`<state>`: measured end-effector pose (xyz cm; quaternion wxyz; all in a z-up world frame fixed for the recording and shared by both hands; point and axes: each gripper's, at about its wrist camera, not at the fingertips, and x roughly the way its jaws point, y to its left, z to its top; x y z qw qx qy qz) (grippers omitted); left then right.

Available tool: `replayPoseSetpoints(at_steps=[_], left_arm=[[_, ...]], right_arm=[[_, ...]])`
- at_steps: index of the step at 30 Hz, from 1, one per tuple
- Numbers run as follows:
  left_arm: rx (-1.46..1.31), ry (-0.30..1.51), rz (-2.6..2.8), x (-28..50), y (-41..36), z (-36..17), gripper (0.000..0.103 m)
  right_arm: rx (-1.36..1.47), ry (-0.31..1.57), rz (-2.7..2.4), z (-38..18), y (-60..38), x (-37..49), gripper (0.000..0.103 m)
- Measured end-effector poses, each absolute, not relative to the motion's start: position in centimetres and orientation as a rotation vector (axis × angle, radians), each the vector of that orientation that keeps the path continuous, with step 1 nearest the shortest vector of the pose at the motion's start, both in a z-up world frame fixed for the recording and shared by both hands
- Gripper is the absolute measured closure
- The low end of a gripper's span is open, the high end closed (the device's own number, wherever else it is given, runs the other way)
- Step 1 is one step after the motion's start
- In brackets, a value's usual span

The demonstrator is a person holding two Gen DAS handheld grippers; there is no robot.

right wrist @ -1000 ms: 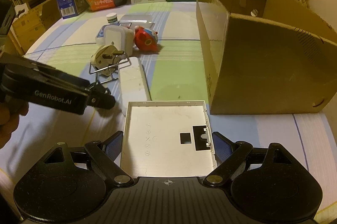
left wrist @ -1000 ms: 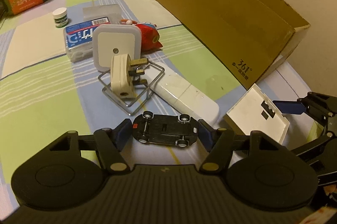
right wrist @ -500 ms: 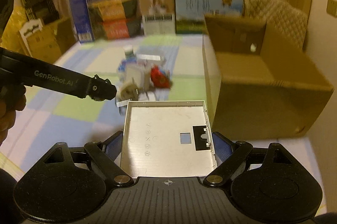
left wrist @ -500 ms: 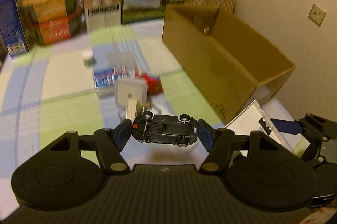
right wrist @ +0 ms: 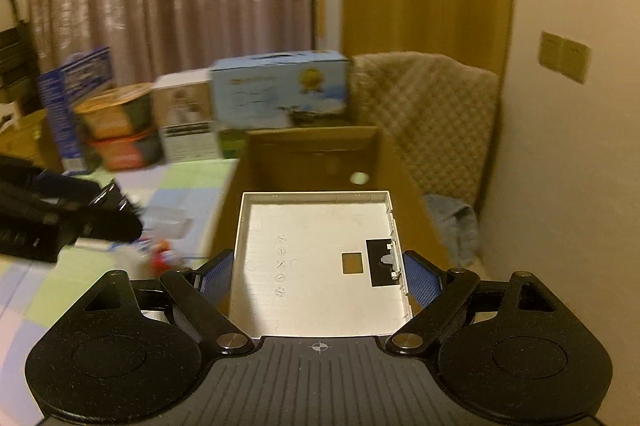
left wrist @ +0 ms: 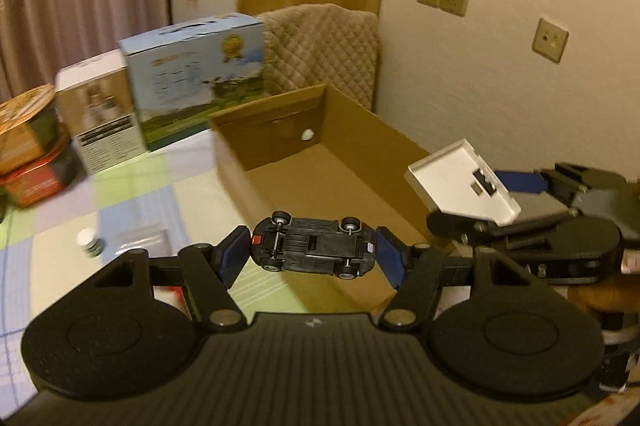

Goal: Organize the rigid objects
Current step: 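Carry the black toy car and white tray into the cardboard box with both tools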

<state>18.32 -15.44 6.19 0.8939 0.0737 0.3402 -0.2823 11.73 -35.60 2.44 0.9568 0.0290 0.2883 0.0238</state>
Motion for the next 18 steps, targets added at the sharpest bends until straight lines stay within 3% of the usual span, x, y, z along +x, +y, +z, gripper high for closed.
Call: replayPoseSetpoints(at_steps=[14, 16, 18], left_arm=[[0.229, 0.763, -0.652, 21.2, -20.6, 1.7, 0.039], [0.227, 0.756, -0.642, 21.4, -20.3, 1.6, 0.027], [0.232, 0.739, -0.632, 21.2, -19.9, 2.0, 0.025]], right_arm=[[0.154, 0.631, 0.005, -0.6, -40.5, 14.2, 0.018], [0.160, 0.636, 0.005, -0.8, -40.6, 14.4, 0.018], [0.166, 0.636, 0.007, -0.8, -40.6, 14.3, 0.018]])
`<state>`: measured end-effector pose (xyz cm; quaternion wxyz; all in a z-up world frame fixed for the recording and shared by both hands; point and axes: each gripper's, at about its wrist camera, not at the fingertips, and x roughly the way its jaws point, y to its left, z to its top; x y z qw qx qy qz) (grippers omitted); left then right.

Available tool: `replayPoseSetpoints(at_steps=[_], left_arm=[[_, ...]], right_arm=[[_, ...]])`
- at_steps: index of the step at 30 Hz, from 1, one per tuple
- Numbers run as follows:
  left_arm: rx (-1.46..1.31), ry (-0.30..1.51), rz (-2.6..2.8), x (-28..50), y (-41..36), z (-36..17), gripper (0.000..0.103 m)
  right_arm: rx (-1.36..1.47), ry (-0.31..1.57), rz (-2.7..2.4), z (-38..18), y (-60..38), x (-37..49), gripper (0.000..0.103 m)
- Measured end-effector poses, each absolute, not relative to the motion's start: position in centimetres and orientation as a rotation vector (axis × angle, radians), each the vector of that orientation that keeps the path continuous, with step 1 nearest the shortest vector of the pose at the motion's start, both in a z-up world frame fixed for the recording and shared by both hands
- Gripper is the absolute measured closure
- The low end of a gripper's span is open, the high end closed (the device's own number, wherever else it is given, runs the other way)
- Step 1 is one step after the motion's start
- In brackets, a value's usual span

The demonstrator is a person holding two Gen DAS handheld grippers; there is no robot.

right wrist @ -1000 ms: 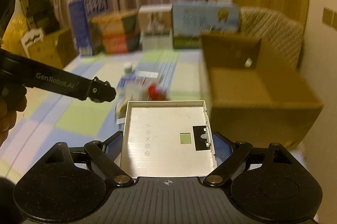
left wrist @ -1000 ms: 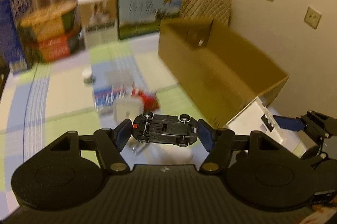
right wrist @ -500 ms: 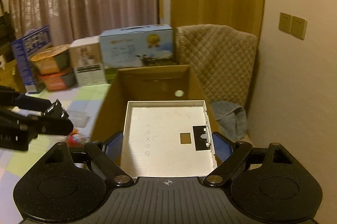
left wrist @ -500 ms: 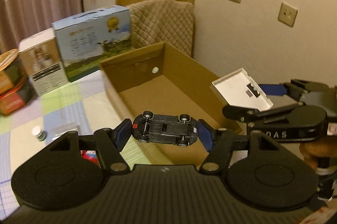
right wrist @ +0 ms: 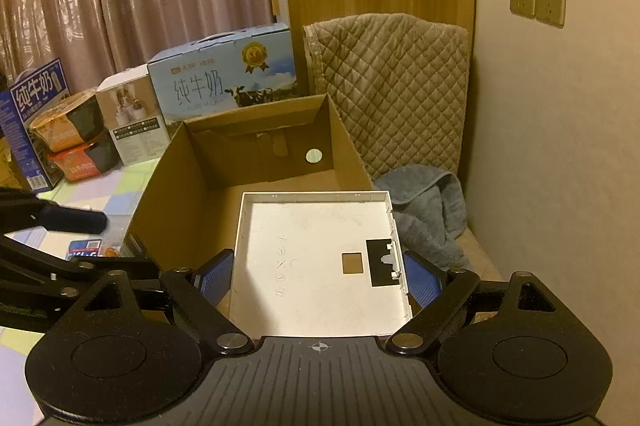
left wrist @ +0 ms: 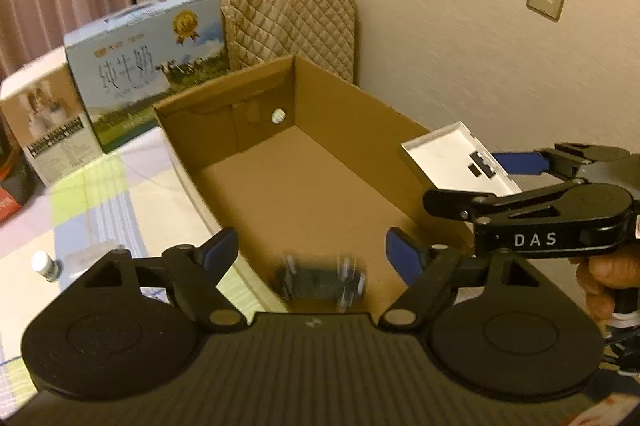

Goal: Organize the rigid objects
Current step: 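Carry the black toy car and white tray into the cardboard box with both tools, then open both tools and withdraw them back over the table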

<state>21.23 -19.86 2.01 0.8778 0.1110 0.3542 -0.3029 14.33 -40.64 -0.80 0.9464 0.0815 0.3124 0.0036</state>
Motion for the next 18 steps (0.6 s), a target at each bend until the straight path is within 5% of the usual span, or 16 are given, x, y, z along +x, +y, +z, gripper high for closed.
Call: replayPoseSetpoints(at_steps=[18], left_arm=[[0.148, 0.723, -0.400, 16.7, -11.1, 3.3, 0.025]], right_arm=[[0.172, 0.659, 0.031, -1.2, -38.8, 16.0, 0.018]])
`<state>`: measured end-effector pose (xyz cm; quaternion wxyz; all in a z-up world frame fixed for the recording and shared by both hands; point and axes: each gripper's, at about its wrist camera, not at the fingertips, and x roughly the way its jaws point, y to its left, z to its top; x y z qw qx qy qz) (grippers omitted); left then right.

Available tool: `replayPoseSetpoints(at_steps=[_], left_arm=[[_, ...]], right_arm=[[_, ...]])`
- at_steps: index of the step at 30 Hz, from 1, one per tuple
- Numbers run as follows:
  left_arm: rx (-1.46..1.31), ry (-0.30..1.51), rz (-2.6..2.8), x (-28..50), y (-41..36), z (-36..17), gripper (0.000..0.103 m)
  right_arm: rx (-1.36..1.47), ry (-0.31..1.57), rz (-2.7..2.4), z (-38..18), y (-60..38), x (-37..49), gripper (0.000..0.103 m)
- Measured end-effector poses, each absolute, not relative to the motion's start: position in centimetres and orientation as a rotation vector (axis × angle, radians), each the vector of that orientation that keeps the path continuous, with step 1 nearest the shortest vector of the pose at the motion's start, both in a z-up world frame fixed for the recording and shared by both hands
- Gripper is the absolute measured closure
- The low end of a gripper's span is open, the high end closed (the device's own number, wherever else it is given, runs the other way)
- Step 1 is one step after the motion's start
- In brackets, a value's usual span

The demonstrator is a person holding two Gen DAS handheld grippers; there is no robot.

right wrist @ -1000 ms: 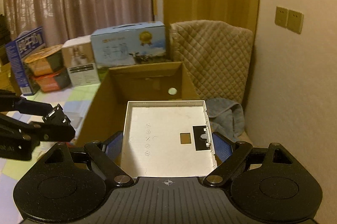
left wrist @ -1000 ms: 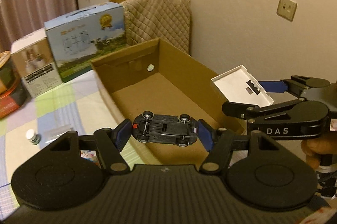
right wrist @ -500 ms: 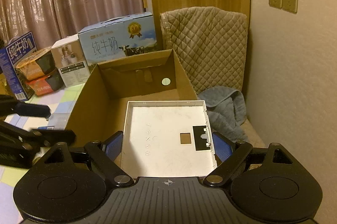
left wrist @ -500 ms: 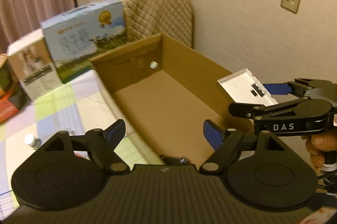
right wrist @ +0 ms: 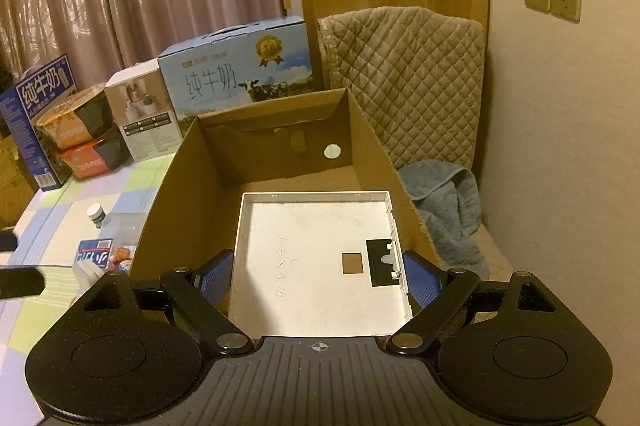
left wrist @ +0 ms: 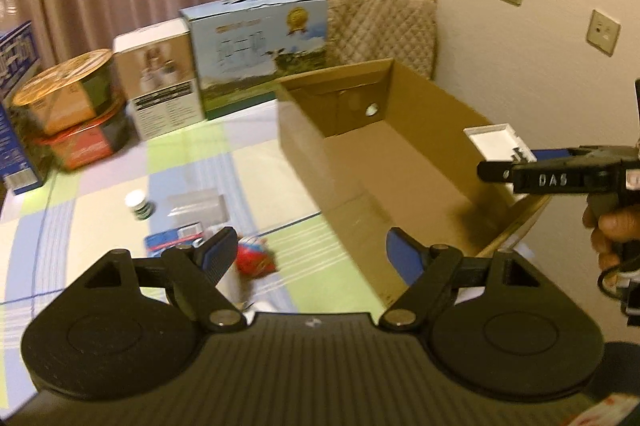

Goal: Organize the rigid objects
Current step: 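Open both tools and withdraw them back over the table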

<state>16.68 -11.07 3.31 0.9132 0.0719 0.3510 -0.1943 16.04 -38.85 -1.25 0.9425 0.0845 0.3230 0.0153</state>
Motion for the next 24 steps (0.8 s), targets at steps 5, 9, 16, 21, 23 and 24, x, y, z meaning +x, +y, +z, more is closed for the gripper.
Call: replayPoseSetpoints(at_steps=[5, 9, 16, 21, 23, 24], left_arm=[[0.106, 0.728, -0.374, 15.8, -9.3, 3.1, 0.025], [0.096, 0.729, -0.340, 14.9, -7.8, 3.0, 0.024], [0.052, 0.752, -0.252, 12.4, -4.2, 2.3, 0.024], [0.031, 0.768, -0.187, 10.1, -1.2, 2.1, 0.023], [0.023, 0.769, -0.169, 9.3, -0.3, 2.0, 0.023], [0.019, 0.769, -0.159, 8.8, 0.1, 2.1, 0.023]], right_arm=[[0.219, 0.642, 0.021, -1.3, -39.2, 16.2, 0.017], [0.246, 0.586, 0.007, 0.0, -39.7, 15.1, 0.012], [0.257, 0.542, 0.027, 2.3, -37.9, 10.9, 0.012], [0.263, 0.514, 0.093, 3.8, -34.9, 7.3, 0.012], [0.248, 0.523, 0.120, 4.1, -33.5, 6.5, 0.012], [0.240, 0.525, 0.134, 4.1, -32.8, 6.0, 0.012]])
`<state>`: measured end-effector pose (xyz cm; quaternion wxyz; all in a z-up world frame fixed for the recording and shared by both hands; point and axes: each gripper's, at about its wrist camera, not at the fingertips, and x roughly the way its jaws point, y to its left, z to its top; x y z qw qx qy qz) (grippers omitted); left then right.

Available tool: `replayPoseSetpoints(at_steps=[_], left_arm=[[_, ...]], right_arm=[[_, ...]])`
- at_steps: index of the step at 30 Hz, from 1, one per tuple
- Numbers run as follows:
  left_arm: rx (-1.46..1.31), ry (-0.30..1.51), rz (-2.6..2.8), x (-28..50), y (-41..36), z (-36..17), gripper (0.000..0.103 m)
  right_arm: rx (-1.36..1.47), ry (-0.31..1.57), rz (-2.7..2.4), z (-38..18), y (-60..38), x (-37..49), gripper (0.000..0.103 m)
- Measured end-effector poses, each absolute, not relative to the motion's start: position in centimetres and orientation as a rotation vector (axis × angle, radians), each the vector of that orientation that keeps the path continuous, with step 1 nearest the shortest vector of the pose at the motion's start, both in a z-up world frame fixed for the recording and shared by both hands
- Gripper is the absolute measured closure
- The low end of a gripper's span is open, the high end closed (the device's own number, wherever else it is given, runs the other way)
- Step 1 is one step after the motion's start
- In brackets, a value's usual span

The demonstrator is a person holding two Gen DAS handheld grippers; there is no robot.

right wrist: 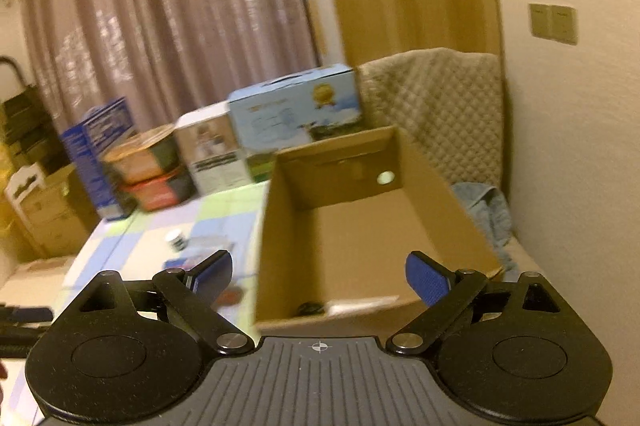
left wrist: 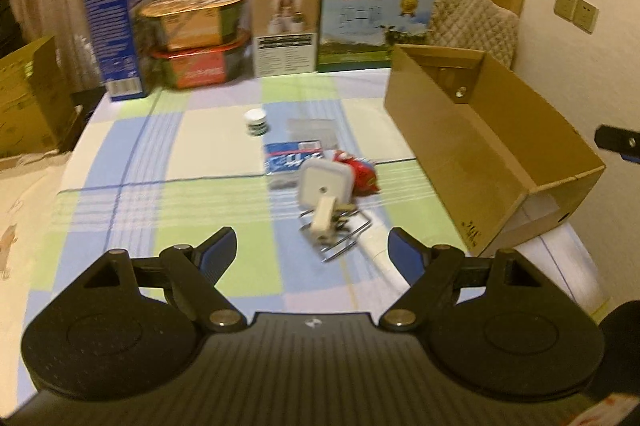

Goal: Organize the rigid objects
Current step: 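Open both tools and withdraw them back over the table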

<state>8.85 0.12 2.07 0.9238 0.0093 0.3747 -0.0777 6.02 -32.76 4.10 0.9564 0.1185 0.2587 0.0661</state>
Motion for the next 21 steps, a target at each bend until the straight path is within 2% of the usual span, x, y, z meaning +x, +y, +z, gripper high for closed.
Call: replayPoseSetpoints(at_steps=[10, 21], left_arm=[[0.022, 0.768, -0.119, 6.4, 2.6, 2.0, 0.022], [0.036, 0.781, -0.147, 8.3, 3.8, -0.3, 0.020]], right_arm=[[0.139, 0.600, 0.240, 1.8, -26.8, 3.3, 0.012], [0.052, 0.681, 0.347, -2.2, -21.9, 5.1, 0.012]])
